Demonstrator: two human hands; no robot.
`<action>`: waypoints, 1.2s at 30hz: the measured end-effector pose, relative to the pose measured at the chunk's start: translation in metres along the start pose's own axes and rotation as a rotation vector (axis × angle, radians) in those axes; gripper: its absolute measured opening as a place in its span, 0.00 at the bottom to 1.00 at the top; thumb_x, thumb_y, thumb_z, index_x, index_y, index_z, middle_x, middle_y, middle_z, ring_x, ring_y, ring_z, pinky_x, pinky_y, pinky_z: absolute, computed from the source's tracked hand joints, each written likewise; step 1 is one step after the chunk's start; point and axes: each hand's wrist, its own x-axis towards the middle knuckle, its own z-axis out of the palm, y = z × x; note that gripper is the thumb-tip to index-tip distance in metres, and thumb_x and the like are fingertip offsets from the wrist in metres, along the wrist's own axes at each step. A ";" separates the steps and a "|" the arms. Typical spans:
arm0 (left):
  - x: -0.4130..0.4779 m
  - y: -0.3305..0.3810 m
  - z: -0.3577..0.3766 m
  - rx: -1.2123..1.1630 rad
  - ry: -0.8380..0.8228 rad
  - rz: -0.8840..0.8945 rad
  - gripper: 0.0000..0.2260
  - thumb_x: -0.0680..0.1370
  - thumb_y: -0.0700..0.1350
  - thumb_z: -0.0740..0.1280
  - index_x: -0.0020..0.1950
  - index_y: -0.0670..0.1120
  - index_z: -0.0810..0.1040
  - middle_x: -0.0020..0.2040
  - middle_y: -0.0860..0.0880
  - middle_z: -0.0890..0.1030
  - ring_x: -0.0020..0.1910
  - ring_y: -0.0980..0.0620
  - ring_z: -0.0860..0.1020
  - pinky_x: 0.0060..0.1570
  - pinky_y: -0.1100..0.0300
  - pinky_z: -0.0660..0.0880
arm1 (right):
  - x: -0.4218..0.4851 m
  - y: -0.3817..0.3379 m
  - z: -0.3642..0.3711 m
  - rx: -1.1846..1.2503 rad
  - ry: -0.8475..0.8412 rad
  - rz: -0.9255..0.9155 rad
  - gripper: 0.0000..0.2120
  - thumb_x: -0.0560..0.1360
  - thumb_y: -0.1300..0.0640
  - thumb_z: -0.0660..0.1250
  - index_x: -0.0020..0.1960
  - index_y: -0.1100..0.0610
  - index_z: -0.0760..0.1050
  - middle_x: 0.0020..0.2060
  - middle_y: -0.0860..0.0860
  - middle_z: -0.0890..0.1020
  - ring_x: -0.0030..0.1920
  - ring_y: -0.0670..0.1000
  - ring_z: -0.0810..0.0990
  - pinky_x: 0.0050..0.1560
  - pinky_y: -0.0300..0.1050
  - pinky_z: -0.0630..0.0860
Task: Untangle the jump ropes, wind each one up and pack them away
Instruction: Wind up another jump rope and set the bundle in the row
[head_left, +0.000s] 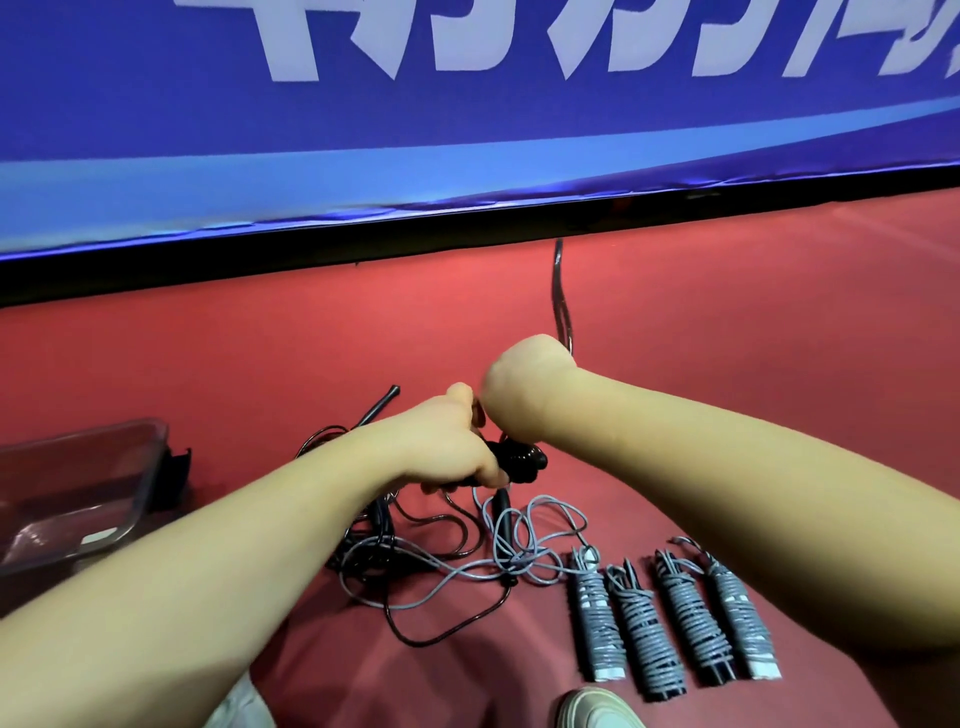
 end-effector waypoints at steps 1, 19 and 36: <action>0.003 0.000 0.001 -0.007 0.018 -0.012 0.21 0.68 0.40 0.74 0.52 0.43 0.64 0.41 0.43 0.75 0.34 0.46 0.71 0.30 0.57 0.67 | -0.001 0.001 -0.003 0.012 -0.033 0.039 0.06 0.78 0.59 0.57 0.50 0.53 0.72 0.44 0.47 0.72 0.46 0.53 0.73 0.43 0.45 0.68; 0.018 -0.030 -0.034 -0.707 0.478 0.138 0.19 0.76 0.35 0.65 0.67 0.42 0.71 0.45 0.45 0.77 0.30 0.51 0.71 0.20 0.65 0.64 | -0.005 0.007 0.047 1.121 0.258 -0.030 0.10 0.77 0.64 0.58 0.56 0.59 0.74 0.44 0.53 0.82 0.40 0.48 0.79 0.42 0.36 0.73; -0.028 0.003 -0.030 -0.220 -0.204 0.224 0.19 0.65 0.41 0.75 0.54 0.54 0.80 0.42 0.52 0.81 0.33 0.52 0.76 0.32 0.64 0.71 | -0.012 0.059 0.036 0.618 0.304 -0.183 0.09 0.74 0.52 0.69 0.52 0.53 0.77 0.38 0.46 0.78 0.38 0.47 0.75 0.36 0.41 0.63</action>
